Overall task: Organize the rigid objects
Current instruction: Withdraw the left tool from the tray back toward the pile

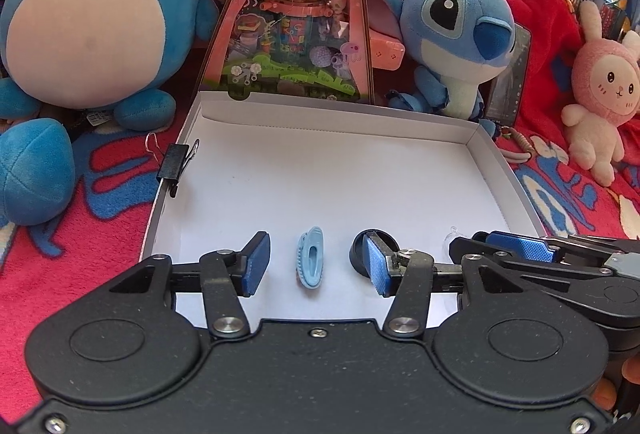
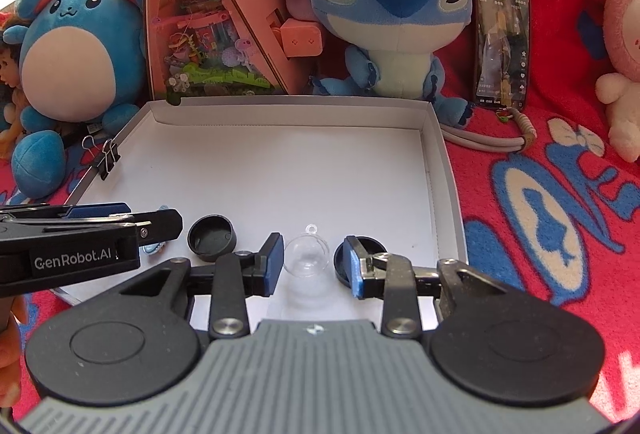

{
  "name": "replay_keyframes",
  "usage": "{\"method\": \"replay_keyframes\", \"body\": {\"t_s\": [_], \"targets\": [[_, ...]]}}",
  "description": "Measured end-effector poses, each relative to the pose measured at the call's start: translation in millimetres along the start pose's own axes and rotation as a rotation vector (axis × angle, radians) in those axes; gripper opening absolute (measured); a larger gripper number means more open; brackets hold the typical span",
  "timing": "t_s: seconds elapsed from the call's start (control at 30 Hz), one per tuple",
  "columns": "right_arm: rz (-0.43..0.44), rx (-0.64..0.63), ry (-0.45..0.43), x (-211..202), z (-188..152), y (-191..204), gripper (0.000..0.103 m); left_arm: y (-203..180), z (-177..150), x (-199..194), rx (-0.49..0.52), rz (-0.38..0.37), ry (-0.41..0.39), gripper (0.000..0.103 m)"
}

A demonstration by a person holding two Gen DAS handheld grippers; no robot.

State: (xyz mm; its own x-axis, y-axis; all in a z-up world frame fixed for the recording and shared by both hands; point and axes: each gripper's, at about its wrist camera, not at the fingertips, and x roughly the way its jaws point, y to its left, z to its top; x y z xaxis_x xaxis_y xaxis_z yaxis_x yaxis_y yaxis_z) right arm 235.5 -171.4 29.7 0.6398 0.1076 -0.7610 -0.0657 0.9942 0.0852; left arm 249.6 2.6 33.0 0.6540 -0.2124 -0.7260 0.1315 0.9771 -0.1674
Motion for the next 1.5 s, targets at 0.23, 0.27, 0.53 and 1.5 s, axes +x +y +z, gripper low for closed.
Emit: {"method": "replay_keyframes", "body": {"t_s": [0.23,0.27,0.53,1.5], "targets": [[0.003,-0.019,-0.023,-11,-5,-1,0.057,-2,-10,-20,0.032,-0.005,-0.031,0.059],[0.004,-0.022,-0.028,-14,-6,-1,0.058,-2,-11,-22,0.036,-0.004,-0.034,0.061],[0.013,-0.076,-0.079,-35,-16,0,0.067,-1,-26,-47,0.058,-0.022,-0.074,0.071],[0.059,-0.230,-0.253,-124,-103,0,0.090,-2,-123,-131,0.124,-0.130,-0.144,0.083]]}}
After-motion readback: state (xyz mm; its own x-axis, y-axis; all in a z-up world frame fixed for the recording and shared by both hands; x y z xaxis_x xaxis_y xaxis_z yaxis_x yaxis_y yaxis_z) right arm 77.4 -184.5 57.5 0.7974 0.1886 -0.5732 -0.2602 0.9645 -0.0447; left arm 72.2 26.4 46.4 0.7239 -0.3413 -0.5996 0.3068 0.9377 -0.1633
